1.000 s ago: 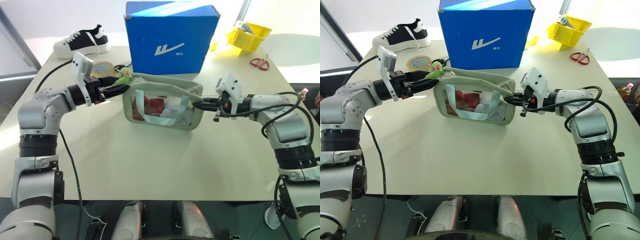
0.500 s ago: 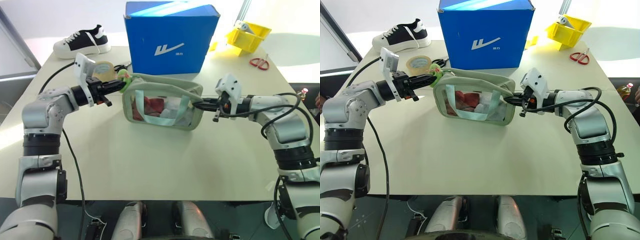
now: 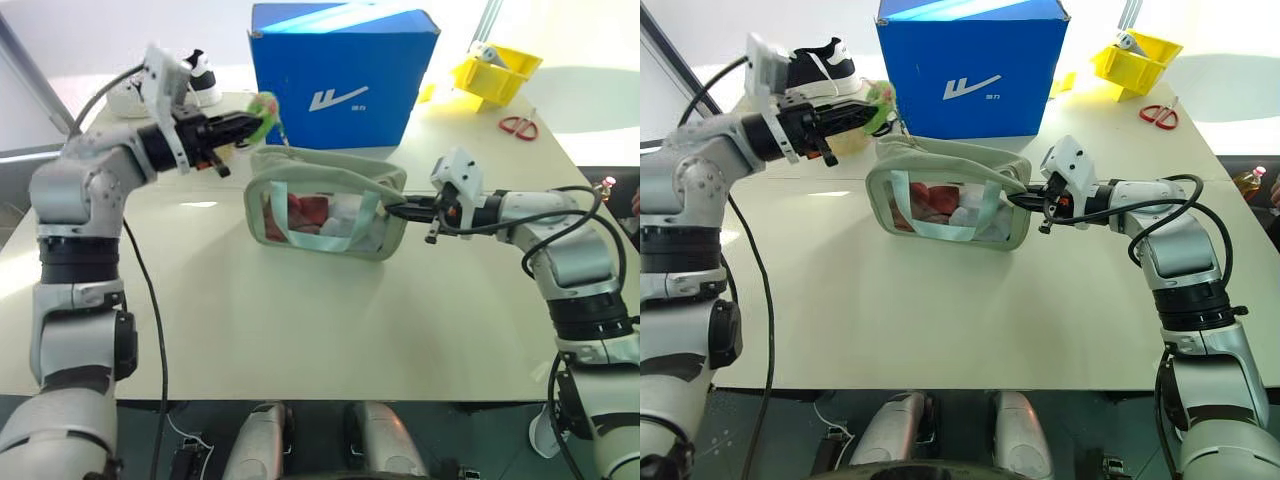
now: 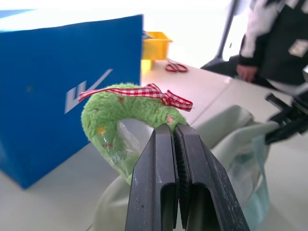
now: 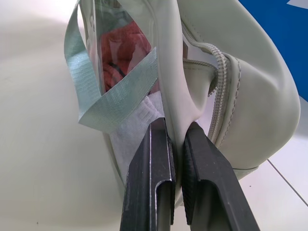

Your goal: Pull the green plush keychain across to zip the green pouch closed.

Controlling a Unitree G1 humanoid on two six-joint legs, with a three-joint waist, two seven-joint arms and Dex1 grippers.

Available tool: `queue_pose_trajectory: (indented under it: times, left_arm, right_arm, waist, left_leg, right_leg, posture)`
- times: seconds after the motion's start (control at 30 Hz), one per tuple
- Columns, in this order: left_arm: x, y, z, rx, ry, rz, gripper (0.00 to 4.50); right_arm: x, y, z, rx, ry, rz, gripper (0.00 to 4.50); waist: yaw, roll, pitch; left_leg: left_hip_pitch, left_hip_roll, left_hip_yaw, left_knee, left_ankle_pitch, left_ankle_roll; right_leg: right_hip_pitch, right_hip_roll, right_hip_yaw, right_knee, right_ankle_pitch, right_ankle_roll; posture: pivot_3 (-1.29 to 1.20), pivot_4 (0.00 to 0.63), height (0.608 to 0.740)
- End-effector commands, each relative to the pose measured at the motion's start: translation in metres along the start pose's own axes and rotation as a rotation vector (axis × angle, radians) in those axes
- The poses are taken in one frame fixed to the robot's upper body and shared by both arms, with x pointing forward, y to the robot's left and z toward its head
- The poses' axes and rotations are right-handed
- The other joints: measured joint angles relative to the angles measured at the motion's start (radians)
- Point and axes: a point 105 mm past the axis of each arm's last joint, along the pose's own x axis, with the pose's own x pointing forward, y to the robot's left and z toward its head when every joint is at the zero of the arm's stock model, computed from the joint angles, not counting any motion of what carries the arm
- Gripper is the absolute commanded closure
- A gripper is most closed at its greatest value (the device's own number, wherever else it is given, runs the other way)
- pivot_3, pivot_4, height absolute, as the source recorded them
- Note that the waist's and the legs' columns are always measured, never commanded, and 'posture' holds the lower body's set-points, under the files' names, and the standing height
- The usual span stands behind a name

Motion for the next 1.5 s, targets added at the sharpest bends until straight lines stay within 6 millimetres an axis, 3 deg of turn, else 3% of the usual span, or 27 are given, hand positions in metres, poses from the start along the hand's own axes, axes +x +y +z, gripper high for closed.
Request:
queue_pose_trajectory:
  times: [0.03, 0.13, 0.23, 0.4, 0.53, 0.67, 0.8, 0.93, 1.03, 1.2, 1.27, 1.4, 1.5]
  left_arm:
    - [0.016, -0.014, -0.014, 0.185, 0.118, -0.065, 4.44]
    - [0.021, -0.017, -0.031, 0.241, 0.183, -0.109, 4.44]
    - [0.019, -0.015, -0.028, 0.244, 0.176, -0.119, 3.6]
    - [0.01, 0.0, -0.009, 0.255, 0.145, -0.057, 1.09]
    - [-0.008, 0.003, -0.005, 0.26, 0.157, -0.05, 1.09]
    - [-0.025, 0.013, -0.017, 0.185, 0.166, 0.013, 1.09]
    - [-0.025, 0.018, -0.048, 0.139, 0.201, 0.071, 1.09]
    - [-0.017, 0.023, -0.057, 0.053, 0.141, 0.121, 1.09]
    - [-0.012, 0.027, -0.064, 0.058, 0.145, 0.148, 1.92]
    - [-0.013, 0.025, -0.059, 0.045, 0.111, 0.139, 4.45]
    - [-0.015, 0.022, -0.059, 0.047, 0.119, 0.13, 4.45]
    - [-0.018, 0.018, -0.062, 0.045, 0.132, 0.126, 4.5]
    - [-0.019, 0.012, -0.062, 0.047, 0.135, 0.107, 4.5]
  right_arm:
    - [0.003, 0.003, 0.005, -0.013, -0.012, 0.006, 4.5]
    - [0.003, 0.004, 0.004, -0.011, -0.016, 0.005, 4.5]
    - [0.002, 0.003, 0.003, -0.009, -0.017, 0.0, 4.5]
    - [0.001, 0.003, 0.003, -0.005, -0.018, -0.005, 4.5]
    - [0.001, 0.003, 0.003, -0.004, -0.017, -0.008, 4.5]
    - [-0.002, 0.002, 0.002, -0.005, -0.011, -0.012, 4.5]
    - [-0.003, 0.002, 0.002, -0.005, -0.007, -0.012, 4.5]
    - [-0.002, 0.003, 0.003, -0.007, -0.003, -0.006, 4.5]
    - [-0.002, 0.002, 0.004, -0.009, -0.001, -0.005, 4.5]
    - [0.0, 0.003, 0.005, -0.01, -0.004, 0.0, 4.5]
    - [0.001, 0.002, 0.007, -0.001, -0.018, 0.003, 4.5]
    - [-0.001, 0.001, 0.013, 0.006, -0.033, 0.024, 3.04]
    - [-0.009, -0.018, 0.026, -0.049, -0.015, -0.012, 1.56]
  waist:
    - [-0.001, 0.0, 0.0]
    - [-0.003, 0.0, 0.0]
    - [-0.001, 0.0, 0.0]
    - [0.001, 0.0, 0.0]
    - [-0.002, 0.0, 0.0]
    - [0.0, 0.0, 0.0]
    - [0.002, 0.0, 0.0]
    - [0.003, -0.001, 0.001]
    - [0.001, -0.001, 0.001]
    - [0.001, -0.001, 0.001]
    - [0.001, -0.001, 0.001]
    - [0.001, -0.001, 0.001]
    - [0.001, -0.001, 0.001]
  left_leg:
    - [0.0, 0.0, 0.0, 0.0, 0.0, 0.0]
    - [0.0, 0.0, 0.0, 0.002, 0.0, 0.0]
    - [0.0, 0.001, 0.0, 0.002, 0.0, 0.0]
    - [0.0, 0.001, 0.0, 0.003, 0.0, 0.001]
    - [0.0, 0.001, 0.0, 0.004, 0.0, 0.001]
    - [0.0, 0.001, 0.0, 0.004, 0.0, 0.001]
    - [0.0, 0.001, 0.0, 0.005, 0.0, 0.001]
    - [-0.001, 0.001, 0.0, 0.006, 0.0, 0.001]
    - [-0.001, 0.001, 0.0, 0.006, -0.001, 0.002]
    - [-0.001, 0.001, 0.0, 0.006, -0.001, 0.002]
    - [-0.001, 0.001, 0.0, 0.006, -0.001, 0.002]
    - [-0.001, 0.001, 0.0, 0.006, -0.001, 0.002]
    - [-0.001, 0.001, 0.0, 0.006, -0.001, 0.002]
  right_leg:
    - [0.0, 0.0, 0.0, 0.0, 0.0, 0.0]
    - [0.0, 0.0, 0.0, 0.002, 0.0, 0.0]
    - [0.0, 0.001, 0.0, 0.002, 0.0, 0.0]
    - [0.0, 0.001, 0.0, 0.002, 0.0, 0.0]
    - [0.0, 0.001, 0.0, 0.002, 0.0, 0.0]
    - [0.0, 0.002, 0.0, 0.002, 0.0, 0.0]
    - [0.001, 0.002, 0.0, 0.003, 0.0, 0.0]
    - [0.001, 0.002, 0.0, 0.003, 0.0, 0.001]
    - [0.001, 0.002, 0.0, 0.003, 0.001, 0.001]
    - [0.001, 0.001, 0.0, 0.003, 0.001, 0.001]
    - [0.001, 0.001, 0.0, 0.003, 0.001, 0.001]
    - [0.001, 0.001, 0.0, 0.003, 0.001, 0.001]
    - [0.001, 0.001, 0.0, 0.003, 0.001, 0.001]
  posture:
    - [0.0, 0.15, 0.74]
    - [0.0, 0.15, 0.74]
    - [0.0, 0.15, 0.74]
    - [0.0, 0.15, 0.74]
    - [0.0, 0.15, 0.74]
    - [0.0, 0.15, 0.74]
    - [0.0, 0.15, 0.74]
    - [0.0, 0.15, 0.74]
    - [0.0, 0.15, 0.74]
    - [0.0, 0.15, 0.74]
    - [0.0, 0.15, 0.74]
    - [0.0, 0.15, 0.74]
    - [0.0, 0.15, 0.74]
